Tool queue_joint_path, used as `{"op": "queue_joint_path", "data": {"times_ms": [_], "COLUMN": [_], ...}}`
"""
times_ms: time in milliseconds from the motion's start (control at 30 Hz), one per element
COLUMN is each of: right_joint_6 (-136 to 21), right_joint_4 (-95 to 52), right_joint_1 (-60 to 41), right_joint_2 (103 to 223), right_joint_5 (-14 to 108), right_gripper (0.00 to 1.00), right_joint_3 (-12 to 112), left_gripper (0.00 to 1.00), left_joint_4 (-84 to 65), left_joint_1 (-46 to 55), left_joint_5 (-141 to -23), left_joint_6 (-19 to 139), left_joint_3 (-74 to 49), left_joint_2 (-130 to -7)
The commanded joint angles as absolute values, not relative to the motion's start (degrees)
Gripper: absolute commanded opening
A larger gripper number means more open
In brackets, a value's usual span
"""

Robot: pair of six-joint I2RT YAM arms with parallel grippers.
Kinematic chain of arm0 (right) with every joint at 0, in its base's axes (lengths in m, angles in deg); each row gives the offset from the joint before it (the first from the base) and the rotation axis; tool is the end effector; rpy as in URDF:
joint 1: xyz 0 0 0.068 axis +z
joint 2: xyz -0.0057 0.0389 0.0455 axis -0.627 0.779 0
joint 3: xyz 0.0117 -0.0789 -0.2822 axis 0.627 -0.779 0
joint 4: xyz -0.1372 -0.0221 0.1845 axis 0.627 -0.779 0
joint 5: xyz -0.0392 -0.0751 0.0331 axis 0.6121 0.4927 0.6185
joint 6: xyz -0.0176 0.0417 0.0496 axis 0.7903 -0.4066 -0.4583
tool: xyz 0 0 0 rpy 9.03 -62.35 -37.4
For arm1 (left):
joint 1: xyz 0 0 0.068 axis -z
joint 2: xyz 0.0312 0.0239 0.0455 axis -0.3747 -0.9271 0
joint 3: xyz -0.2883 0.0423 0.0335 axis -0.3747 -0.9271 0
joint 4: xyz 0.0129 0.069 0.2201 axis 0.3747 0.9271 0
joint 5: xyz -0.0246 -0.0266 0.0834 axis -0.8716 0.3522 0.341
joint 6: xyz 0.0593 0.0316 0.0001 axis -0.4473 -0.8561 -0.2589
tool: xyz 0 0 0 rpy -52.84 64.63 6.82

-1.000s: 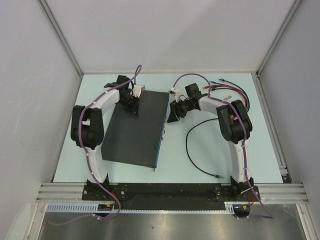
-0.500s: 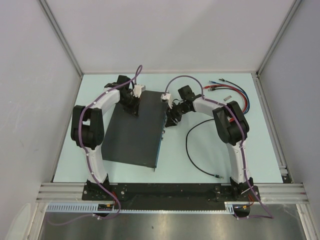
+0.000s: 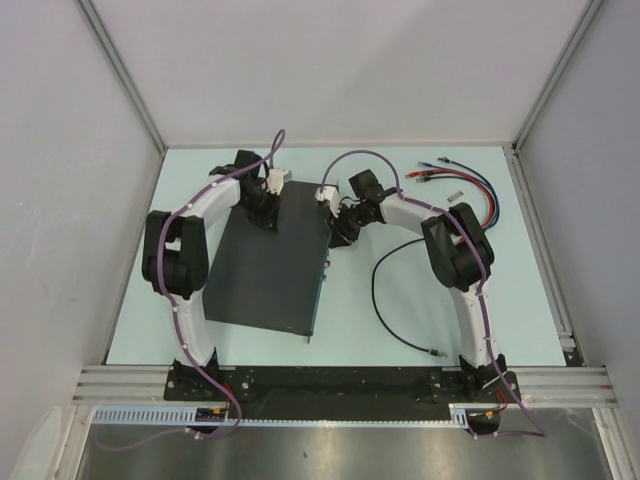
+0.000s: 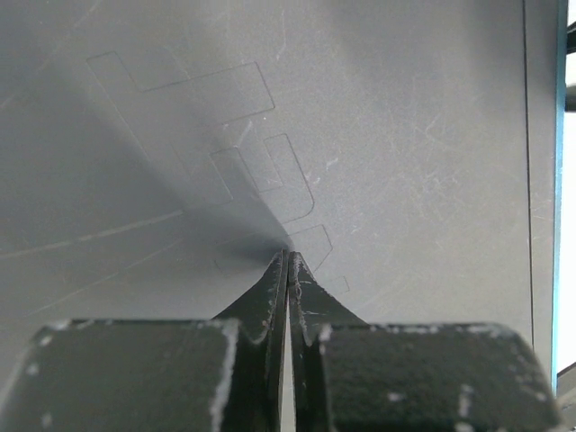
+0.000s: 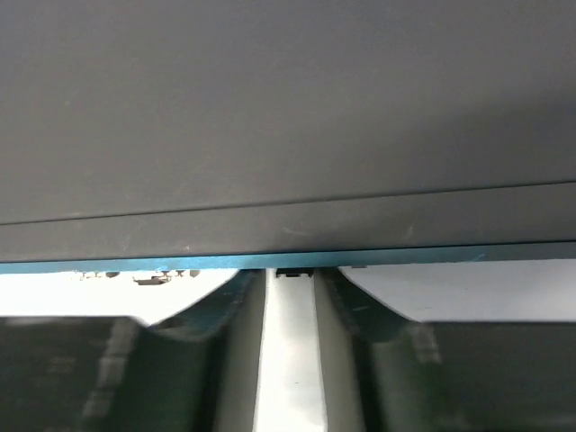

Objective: Pull the plug from the switch port

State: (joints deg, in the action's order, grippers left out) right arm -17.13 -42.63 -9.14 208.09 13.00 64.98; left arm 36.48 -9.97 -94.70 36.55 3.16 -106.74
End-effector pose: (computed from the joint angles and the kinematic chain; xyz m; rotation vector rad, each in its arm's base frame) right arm 0.3796 0.2571 0.1720 -1.4925 1.9207 0.8880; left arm 0.3807 -0.1006 0.2202 0.6614 2.6722 -0.5019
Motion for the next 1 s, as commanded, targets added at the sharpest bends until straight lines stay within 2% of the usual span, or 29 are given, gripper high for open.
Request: {"op": "queue_joint_path", "data": {"times_ms": [0, 67, 267, 333, 533, 700, 800, 833, 967], "right_joint_6": [-15.4, -13.6, -8.8, -7.7, -4.1, -5.1, -13.1, -20.4, -32.5], "right_joint_4": [-43.4, -45.4, -54.0, -56.1, -65.0, -67.7, -63.5, -62.0, -54.1], "right_joint_1": [-8.2, -8.0, -9.1, -8.7, -11.7, -16.7, -21.4, -22.6, -29.9], "right_joint_2": [209.9, 209.9, 208.0, 206.8, 205.6, 202.9, 199.3, 198.5, 194.2], "right_joint_5": [14.9, 15.0, 14.9, 18.5, 23.5, 22.2, 18.6, 18.4, 22.7], "right_gripper": [0.25, 0.17, 0.07, 0.04, 0.0, 0.0, 0.0, 0.0, 0.0], "right_joint_3": [67.6, 68.1, 68.9, 68.9, 68.6, 67.9, 68.2, 68.1, 64.4], "left_gripper": [0.04, 0.04, 0.06, 0.07, 0.1, 0.11, 0.12, 0.13, 0.15], "left_joint_4": [35.6, 35.5, 37.5, 36.9, 36.8, 36.9, 37.0, 36.8, 36.6], "left_joint_1": [-9.4, -9.4, -9.8, -9.9, -10.1, -10.8, -10.9, -10.9, -10.9], "left_joint_5": [-95.6, -96.1, -98.9, -99.3, -101.7, -103.0, -103.9, -104.3, -105.1], "left_joint_6": [36.1, 36.4, 36.7, 36.7, 37.3, 37.3, 38.0, 38.2, 38.8], "left_joint_3": [6.5, 7.0, 11.0, 10.4, 10.6, 10.4, 11.0, 11.1, 11.3], "left_joint_2": [-105.5, -105.6, -107.6, -107.3, -108.0, -108.6, -109.3, -109.3, -109.7]}}
